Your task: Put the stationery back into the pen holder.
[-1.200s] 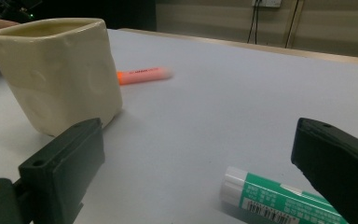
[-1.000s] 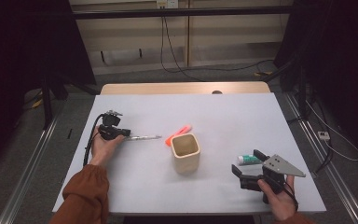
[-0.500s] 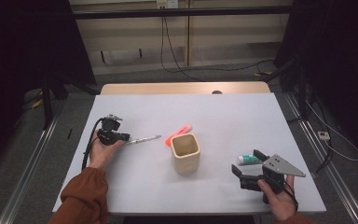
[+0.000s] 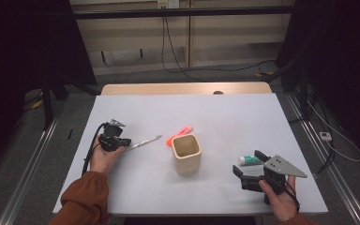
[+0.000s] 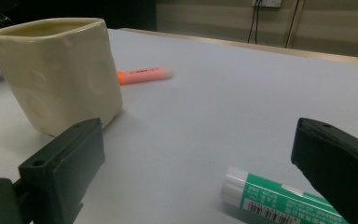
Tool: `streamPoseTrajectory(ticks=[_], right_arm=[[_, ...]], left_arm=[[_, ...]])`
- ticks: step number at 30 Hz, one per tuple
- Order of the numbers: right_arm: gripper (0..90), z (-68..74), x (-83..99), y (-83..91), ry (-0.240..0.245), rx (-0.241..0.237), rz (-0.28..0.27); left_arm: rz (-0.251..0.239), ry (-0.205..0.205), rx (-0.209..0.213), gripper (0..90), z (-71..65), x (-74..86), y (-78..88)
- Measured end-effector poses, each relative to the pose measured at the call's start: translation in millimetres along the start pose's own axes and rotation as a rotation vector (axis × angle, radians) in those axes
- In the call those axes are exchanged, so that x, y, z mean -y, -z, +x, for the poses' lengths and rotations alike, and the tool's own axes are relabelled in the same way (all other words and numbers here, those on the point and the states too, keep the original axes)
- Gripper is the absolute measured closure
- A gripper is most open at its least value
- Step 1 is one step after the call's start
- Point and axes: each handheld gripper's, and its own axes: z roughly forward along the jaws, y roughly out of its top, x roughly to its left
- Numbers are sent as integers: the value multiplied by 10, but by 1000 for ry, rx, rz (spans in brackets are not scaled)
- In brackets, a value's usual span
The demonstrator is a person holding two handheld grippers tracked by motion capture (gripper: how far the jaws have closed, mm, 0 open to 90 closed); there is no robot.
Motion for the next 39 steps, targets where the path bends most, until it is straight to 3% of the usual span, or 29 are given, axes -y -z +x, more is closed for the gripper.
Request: streamPoseTrajectory(ticks=[2, 11, 20, 25, 30, 32, 39], right_arm=[[24, 3, -1, 0, -3, -2, -1], [24, 4, -3, -1, 2, -4, -3], [24, 6, -4, -4, 3, -6, -3], [24, 4, -4, -7, 1, -9, -3], [24, 1, -5, -8, 2, -8, -4], [24, 4, -5, -6, 2, -8, -5], [24, 4, -6, -7, 1, -9, -5]], left_arm=[[17, -15, 6, 900, -27, 6, 19], [18, -4, 24, 900, -144, 81, 74], [3, 21, 41, 900, -123, 94, 76], [-30, 19, 15, 871, -85, 93, 76], [-93, 35, -9, 737, -35, 97, 132], [-113, 48, -23, 644, -15, 96, 156], [-177, 54, -11, 311, -6, 67, 230]])
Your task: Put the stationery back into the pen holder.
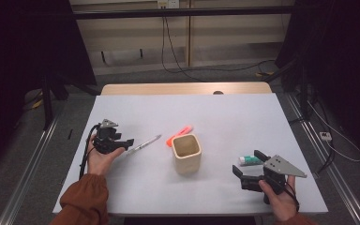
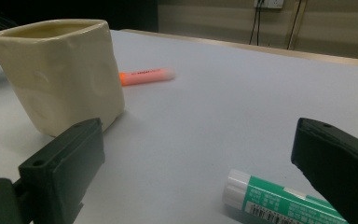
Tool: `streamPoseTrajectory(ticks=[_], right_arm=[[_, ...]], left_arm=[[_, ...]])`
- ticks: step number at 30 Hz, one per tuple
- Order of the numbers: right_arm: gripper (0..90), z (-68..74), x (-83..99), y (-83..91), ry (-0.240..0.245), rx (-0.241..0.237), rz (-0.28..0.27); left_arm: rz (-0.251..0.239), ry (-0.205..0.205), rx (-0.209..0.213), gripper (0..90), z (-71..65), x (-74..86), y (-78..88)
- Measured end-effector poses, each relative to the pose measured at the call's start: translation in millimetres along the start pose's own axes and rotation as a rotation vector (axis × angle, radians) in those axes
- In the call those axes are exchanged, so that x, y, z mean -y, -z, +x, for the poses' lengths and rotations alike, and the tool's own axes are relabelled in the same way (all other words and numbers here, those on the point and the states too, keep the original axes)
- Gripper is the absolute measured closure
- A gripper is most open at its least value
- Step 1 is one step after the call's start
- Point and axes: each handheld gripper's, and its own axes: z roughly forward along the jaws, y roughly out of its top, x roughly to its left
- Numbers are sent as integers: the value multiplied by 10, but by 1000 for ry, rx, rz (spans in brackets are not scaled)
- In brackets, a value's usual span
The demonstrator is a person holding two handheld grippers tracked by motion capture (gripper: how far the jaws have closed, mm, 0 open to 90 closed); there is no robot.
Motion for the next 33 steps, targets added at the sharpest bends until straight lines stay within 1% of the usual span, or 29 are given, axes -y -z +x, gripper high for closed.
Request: streamPoseTrajectory(ticks=[1, 3, 4, 6, 7, 8, 9, 10, 12, 13, 14, 15, 16, 17, 18, 21, 23, 24, 26, 27, 29, 30, 31, 33], right_arm=[[24, 1, 0, 0, 0, 1, 1], [24, 1, 0, 0, 1, 1, 0], [24, 1, -1, 0, 2, 0, 0], [24, 2, -1, 0, 2, 0, 0], [24, 2, -1, 1, 2, 0, 0], [24, 2, 0, 1, 2, 0, 0], [24, 2, 0, -1, 3, 0, 0], [24, 3, -1, -1, 1, 0, 0], [24, 2, -1, -2, 3, 0, 0], [24, 2, -1, -3, 3, 1, 0], [24, 2, -2, -2, 2, 1, -1], [24, 3, -2, -3, 2, 1, -1], [24, 4, -2, -4, 2, 1, 0], [24, 4, -1, -5, 2, 1, 1], [24, 4, -2, -6, 1, 1, 0], [24, 6, -1, -8, -2, -1, 3], [24, 6, -1, -8, -2, -1, 2], [24, 3, 0, -8, 1, -1, 5], [24, 3, 0, -11, 0, 0, 5], [24, 3, 0, -11, 0, -1, 5], [24, 4, 0, -12, 0, 0, 5], [24, 3, 0, -13, 0, 0, 6], [24, 1, 0, -14, 0, 0, 6], [24, -1, 0, -16, 2, 0, 5]], left_arm=[[-11, 3, 13, 285, -3, -8, 8], [-32, 1, 23, 206, -16, -24, 25], [-28, -10, 40, 175, -17, -34, 38], [-13, -22, 88, 95, -19, -58, 55], [-13, -22, 117, 80, -30, -70, 62], [-15, -33, 148, 69, -32, -87, 77], [-16, -41, 163, 68, -46, -104, 91], [-16, -60, 177, 75, -60, -124, 100], [-14, -94, 177, 80, -109, -155, 107], [-2, -124, 168, 81, -130, -168, 103], [26, -158, 176, 90, -148, -183, 94], [39, -181, 182, 104, -166, -192, 84], [36, -187, 182, 104, -185, -193, 74], [39, -190, 192, 104, -192, -198, 61], [51, -192, 210, 105, -200, -205, 42], [65, -187, 214, 110, -230, -224, -18], [90, -194, 231, 110, -233, -256, -56], [104, -192, 236, 110, -237, -275, -78], [135, -202, 256, 110, -240, -323, -117], [140, -204, 262, 110, -246, -342, -138], [170, -200, 279, 111, -251, -382, -185], [178, -195, 273, 111, -260, -398, -213], [187, -202, 272, 110, -266, -414, -244], [196, -203, 276, 111, -292, -441, -304]])
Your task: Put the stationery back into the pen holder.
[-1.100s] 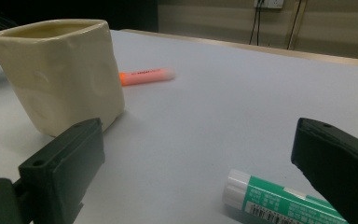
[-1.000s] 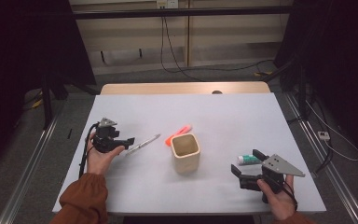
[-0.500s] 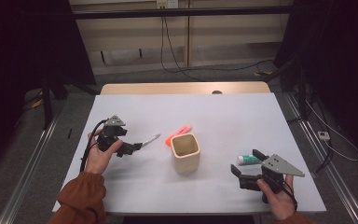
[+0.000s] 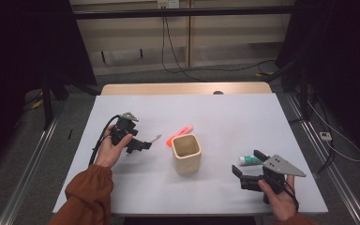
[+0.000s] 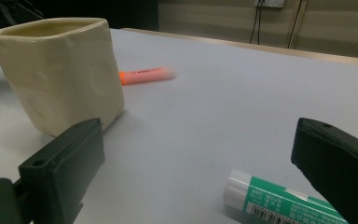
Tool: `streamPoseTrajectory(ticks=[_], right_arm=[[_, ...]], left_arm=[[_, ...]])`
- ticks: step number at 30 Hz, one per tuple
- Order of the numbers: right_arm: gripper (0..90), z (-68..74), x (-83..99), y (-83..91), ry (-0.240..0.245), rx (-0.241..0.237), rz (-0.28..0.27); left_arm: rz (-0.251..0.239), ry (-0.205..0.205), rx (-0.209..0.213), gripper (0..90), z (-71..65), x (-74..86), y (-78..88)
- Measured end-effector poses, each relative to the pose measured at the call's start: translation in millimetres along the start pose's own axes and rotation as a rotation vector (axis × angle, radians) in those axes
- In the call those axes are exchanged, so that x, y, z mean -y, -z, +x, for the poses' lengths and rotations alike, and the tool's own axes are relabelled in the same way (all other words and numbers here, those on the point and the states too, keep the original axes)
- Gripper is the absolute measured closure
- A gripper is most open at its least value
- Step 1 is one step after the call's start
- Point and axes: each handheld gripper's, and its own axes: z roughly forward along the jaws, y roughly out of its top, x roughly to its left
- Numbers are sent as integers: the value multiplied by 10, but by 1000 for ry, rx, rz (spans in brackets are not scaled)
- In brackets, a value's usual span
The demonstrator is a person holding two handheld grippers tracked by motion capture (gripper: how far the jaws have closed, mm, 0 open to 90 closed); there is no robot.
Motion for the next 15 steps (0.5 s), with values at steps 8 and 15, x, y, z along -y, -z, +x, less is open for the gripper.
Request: streamPoseTrajectory(ticks=[8, 15], right_arm=[[24, 1, 0, 3, -1, -3, 0], [24, 0, 1, 2, 0, -2, 1]], left_arm=[[40, -47, -6, 119, 30, -160, -78], [77, -42, -35, 179, 75, -171, -233]])
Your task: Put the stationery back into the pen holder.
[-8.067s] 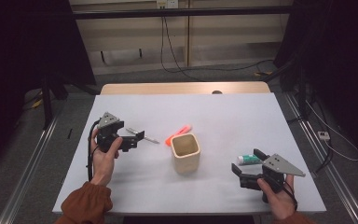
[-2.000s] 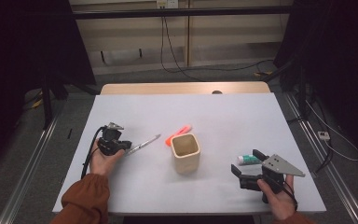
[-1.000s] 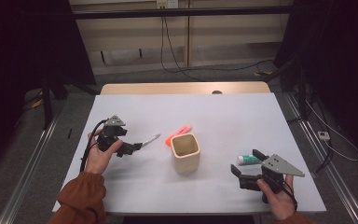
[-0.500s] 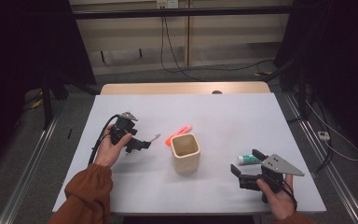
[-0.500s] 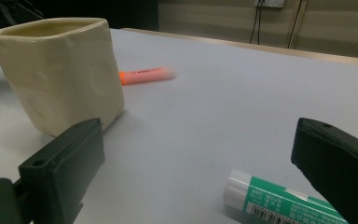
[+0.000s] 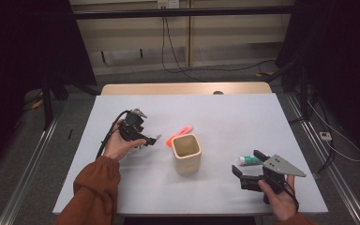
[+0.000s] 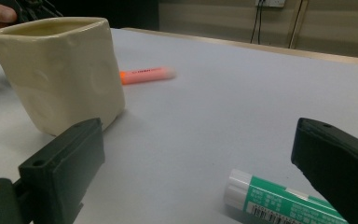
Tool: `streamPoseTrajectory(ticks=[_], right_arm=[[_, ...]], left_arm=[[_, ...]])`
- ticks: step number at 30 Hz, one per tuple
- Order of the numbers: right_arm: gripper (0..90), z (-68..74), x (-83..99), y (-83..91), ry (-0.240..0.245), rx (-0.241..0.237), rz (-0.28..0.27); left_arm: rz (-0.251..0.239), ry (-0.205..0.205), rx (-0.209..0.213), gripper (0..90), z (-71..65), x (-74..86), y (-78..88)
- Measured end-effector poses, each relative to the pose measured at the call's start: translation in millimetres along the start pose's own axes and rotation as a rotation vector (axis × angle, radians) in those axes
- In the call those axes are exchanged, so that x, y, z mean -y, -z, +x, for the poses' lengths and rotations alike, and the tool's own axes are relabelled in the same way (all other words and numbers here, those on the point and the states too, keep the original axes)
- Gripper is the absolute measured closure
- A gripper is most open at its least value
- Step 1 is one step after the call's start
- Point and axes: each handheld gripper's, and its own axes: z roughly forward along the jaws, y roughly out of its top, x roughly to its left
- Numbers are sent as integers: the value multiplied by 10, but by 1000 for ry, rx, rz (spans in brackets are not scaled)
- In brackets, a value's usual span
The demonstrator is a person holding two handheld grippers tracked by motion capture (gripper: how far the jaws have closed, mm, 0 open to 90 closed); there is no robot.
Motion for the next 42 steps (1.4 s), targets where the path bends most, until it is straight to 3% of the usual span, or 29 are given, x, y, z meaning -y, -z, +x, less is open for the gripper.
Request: streamPoseTrajectory(ticks=[2, 6, 11, 19, 26, 31, 42], right_arm=[[24, 1, 0, -4, -3, 0, -1], [24, 2, 0, -9, -2, -3, 3], [24, 2, 1, -8, -1, -1, 3], [24, 3, 1, -10, 1, -7, 2], [24, 5, 2, -13, 1, -10, 4], [24, 9, 2, -14, 0, -11, 4], [24, 12, 1, -16, 4, -17, 5]], left_arm=[[7, 17, -14, 240, 19, 4, -24], [28, 6, -37, 344, 18, 8, -49], [55, 2, -35, 470, -17, 9, -110], [56, 3, -67, 636, -50, 3, -145], [68, -10, -49, 749, -79, -14, -156], [67, 45, -16, 783, -32, -15, -158], [29, 79, -4, 803, -4, 16, -133]])
